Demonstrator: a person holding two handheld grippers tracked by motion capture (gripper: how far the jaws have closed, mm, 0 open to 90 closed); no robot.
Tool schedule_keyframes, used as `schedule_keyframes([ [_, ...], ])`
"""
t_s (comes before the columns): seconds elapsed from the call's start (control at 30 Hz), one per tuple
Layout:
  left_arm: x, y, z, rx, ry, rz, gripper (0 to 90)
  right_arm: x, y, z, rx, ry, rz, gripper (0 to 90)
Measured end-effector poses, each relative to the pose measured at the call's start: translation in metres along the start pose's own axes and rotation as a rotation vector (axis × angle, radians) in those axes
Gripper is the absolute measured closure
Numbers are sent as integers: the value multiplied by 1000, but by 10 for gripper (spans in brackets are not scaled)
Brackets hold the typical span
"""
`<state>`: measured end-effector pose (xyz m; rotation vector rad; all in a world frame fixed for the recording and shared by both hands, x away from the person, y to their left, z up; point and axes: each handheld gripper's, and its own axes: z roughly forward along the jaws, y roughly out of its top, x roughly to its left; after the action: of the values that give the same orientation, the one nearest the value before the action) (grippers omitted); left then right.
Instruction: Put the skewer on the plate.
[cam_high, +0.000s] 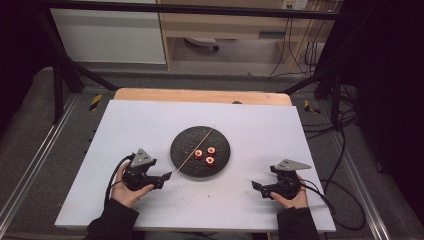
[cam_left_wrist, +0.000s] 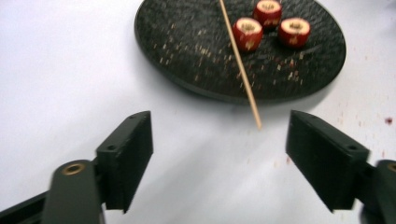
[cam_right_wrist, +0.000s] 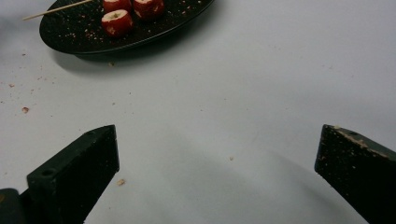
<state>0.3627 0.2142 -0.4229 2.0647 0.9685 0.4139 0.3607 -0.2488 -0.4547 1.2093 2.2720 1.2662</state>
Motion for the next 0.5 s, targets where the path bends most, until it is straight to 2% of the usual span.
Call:
schedule_keyframes([
  [0.3, 14, -33, -14, -3, 14, -10, 74, 0, 0, 0, 3, 0, 1, 8],
  [0.5, 19, -49, -16, 5, 24, -15, 52, 0, -1, 1, 8, 3, -3, 8],
])
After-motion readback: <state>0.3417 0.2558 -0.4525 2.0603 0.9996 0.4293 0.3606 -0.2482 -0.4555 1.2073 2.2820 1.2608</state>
